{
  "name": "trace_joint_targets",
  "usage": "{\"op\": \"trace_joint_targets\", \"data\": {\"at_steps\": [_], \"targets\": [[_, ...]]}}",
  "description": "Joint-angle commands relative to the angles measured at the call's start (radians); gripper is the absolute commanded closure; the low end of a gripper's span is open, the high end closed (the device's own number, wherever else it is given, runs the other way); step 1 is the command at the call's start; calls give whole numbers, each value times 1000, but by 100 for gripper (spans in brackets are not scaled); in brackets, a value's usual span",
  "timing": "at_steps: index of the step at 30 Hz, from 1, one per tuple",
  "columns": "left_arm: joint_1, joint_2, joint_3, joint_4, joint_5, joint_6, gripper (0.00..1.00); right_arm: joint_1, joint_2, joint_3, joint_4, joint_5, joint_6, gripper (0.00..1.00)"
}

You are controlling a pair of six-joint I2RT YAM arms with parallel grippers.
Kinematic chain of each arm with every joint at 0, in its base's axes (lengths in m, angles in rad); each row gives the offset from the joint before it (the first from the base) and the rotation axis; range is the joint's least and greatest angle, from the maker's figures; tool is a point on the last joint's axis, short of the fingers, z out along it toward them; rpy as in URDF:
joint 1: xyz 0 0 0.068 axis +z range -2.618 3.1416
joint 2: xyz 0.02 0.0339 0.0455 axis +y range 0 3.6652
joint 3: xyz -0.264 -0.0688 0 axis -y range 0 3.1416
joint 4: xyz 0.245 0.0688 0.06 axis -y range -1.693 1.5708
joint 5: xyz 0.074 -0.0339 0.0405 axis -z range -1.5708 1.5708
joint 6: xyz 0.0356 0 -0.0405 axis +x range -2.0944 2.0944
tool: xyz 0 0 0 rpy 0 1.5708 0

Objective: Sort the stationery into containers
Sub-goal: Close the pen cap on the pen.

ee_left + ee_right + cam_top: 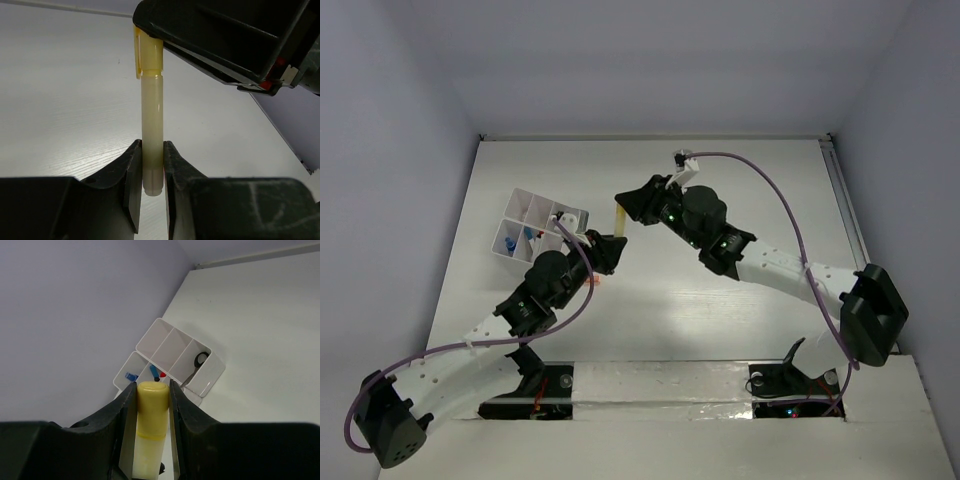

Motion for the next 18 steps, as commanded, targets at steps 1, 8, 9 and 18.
{"op": "trace_joint_targets", "data": {"at_steps": [1, 8, 9, 18], "targets": [[-2, -5, 40, 88, -28, 22, 100, 26, -10, 7, 46, -8, 3, 91], [-2, -5, 48, 87, -37, 30, 100, 26, -31, -13, 48, -37, 17, 91], [-2, -7, 49, 90, -38, 30, 100, 26, -31, -16, 46, -45, 26, 91], [-2, 13, 97, 125, -41, 36, 100, 37, -54, -138, 76, -94, 75, 100]]}}
